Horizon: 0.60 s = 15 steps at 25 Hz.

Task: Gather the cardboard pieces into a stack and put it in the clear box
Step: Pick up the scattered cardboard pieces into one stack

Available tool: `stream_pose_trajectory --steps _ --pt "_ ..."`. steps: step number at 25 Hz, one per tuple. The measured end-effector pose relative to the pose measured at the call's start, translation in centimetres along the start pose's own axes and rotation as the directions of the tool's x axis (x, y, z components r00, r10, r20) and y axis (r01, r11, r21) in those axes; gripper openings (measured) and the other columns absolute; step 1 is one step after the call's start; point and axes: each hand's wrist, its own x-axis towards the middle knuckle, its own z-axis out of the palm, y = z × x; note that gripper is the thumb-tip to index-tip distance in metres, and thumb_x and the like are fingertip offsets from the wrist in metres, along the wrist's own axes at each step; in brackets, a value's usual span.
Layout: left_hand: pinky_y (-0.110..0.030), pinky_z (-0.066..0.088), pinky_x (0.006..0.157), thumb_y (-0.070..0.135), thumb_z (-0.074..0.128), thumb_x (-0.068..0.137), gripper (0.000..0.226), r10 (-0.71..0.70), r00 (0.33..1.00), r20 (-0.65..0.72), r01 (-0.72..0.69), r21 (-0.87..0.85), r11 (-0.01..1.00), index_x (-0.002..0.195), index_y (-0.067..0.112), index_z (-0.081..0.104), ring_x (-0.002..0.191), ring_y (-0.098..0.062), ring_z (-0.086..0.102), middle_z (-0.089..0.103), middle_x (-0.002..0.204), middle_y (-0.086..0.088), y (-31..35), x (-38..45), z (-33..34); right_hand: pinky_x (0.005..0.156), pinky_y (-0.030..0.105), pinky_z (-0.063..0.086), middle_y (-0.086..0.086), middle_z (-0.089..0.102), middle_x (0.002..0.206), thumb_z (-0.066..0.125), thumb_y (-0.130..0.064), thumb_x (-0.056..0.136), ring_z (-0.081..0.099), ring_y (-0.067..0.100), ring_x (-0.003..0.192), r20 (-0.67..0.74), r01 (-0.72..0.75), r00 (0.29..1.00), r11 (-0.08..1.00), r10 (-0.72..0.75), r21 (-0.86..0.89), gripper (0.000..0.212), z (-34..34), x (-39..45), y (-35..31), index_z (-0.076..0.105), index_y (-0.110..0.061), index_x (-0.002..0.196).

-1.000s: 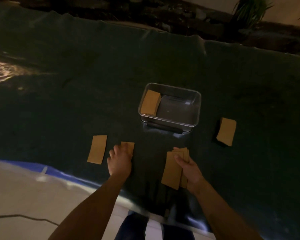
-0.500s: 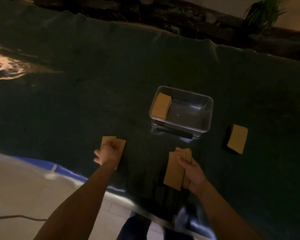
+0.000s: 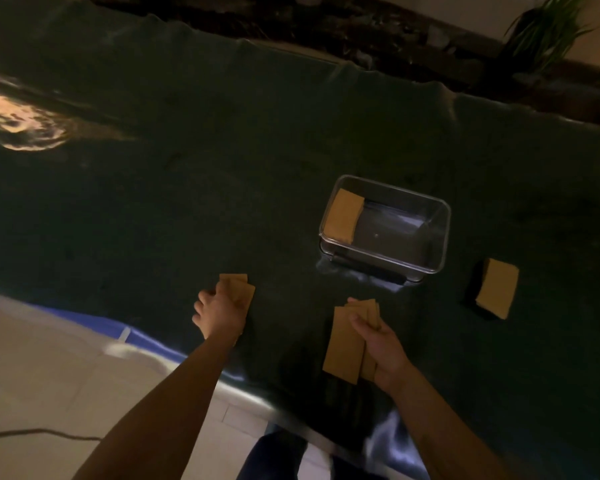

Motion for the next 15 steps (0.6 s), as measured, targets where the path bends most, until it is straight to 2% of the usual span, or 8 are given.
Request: stream_pose_trajectory --steps 2,4,7,9,10,12,13,15 --pt "-0.052 0.032 0.105 0.021 0.052 0.093 0.056 0.011 0.999 0.043 -0.011 -0.004 1.0 0.146 0.021 0.035 0.128 -0.039 0.047 0.052 0.136 -0.018 0.2 0.2 -0.2 0.071 0.041 0.052 0.008 0.062 0.102 0.054 -0.021 0.098 0.06 0.026 0.089 -0.007 -0.005 1.0 1.0 0.005 0.014 0.023 0.1 -0.1 -0.1 0.061 -0.035 0.115" --pt "-0.053 0.033 0.106 0.021 0.051 0.094 0.061 0.016 0.997 0.071 -0.012 -0.054 0.998 0.151 0.021 0.029 0.127 -0.038 0.051 0.055 0.137 -0.017 1.0 0.1 -0.6 0.079 0.046 0.053 0.012 0.066 0.109 0.053 -0.021 0.099 0.063 0.03 0.096 -0.003 -0.01 1.0 0.999 0.01 0.043 0.027 -0.1 0.0 -0.2 0.061 -0.036 0.119" --pt "-0.05 0.04 0.105 0.009 0.048 0.096 0.059 0.101 0.979 0.178 -0.036 -0.336 0.941 0.152 0.013 0.026 0.125 -0.041 0.052 0.051 0.14 -0.024 3.9 -2.2 -1.2 0.087 0.049 0.052 0.023 0.068 0.119 0.048 -0.021 0.101 0.064 0.037 0.107 0.02 -0.043 0.999 0.991 0.041 0.129 0.034 -0.4 0.2 -0.4 0.056 -0.029 0.133" --pt "-0.051 0.047 0.098 0.005 0.047 0.096 0.047 0.209 0.927 0.311 0.004 -0.565 0.825 0.14 0.02 0.036 0.114 -0.034 0.054 0.052 0.134 -0.017 6.2 -4.7 -1.7 0.091 0.053 0.051 0.024 0.068 0.12 0.045 -0.025 0.102 0.065 0.04 0.109 0.04 -0.066 0.997 0.98 0.059 0.185 0.033 -0.4 0.0 -0.9 0.056 -0.032 0.132" --pt "-0.053 0.048 0.096 0.007 0.05 0.096 0.045 0.266 0.879 0.396 0.067 -0.655 0.753 0.135 0.026 0.038 0.111 -0.029 0.054 0.052 0.13 -0.012 7.5 -6.1 -1.8 0.091 0.054 0.051 0.021 0.068 0.121 0.044 -0.028 0.102 0.065 0.04 0.109 0.045 -0.062 0.998 0.979 0.054 0.195 0.032 -0.4 -0.3 -1.2 0.055 -0.036 0.131" --pt "-0.055 0.048 0.097 0.011 0.056 0.095 0.049 0.359 0.78 0.512 0.178 -0.732 0.657 0.133 0.037 0.039 0.112 -0.026 0.054 0.053 0.125 -0.005 9.5 -8.4 -1.4 0.091 0.056 0.051 0.014 0.065 0.125 0.045 -0.036 0.101 0.063 0.037 0.113 0.033 -0.029 0.999 0.985 0.024 0.167 0.033 -0.6 -0.8 -1.9 0.053 -0.042 0.132" --pt "-0.056 0.047 0.1 0.012 0.058 0.094 0.05 0.38 0.761 0.526 0.191 -0.741 0.644 0.132 0.039 0.04 0.114 -0.027 0.055 0.055 0.125 -0.004 10.4 -9.2 -1.0 0.093 0.058 0.05 0.011 0.064 0.126 0.047 -0.042 0.099 0.061 0.036 0.115 0.032 -0.009 0.999 0.991 0.005 0.137 0.035 -0.7 -1.1 -2.3 0.053 -0.044 0.133" --pt "-0.057 0.046 0.103 0.015 0.063 0.091 0.045 0.382 0.776 0.502 0.168 -0.748 0.642 0.128 0.034 0.047 0.116 -0.026 0.057 0.06 0.126 -0.004 11.8 -10.5 -0.3 0.092 0.058 0.051 0.009 0.064 0.124 0.049 -0.049 0.096 0.061 0.035 0.114 0.019 0.007 1.0 0.994 -0.01 0.105 0.036 -0.8 -1.8 -3.3 0.053 -0.046 0.131"
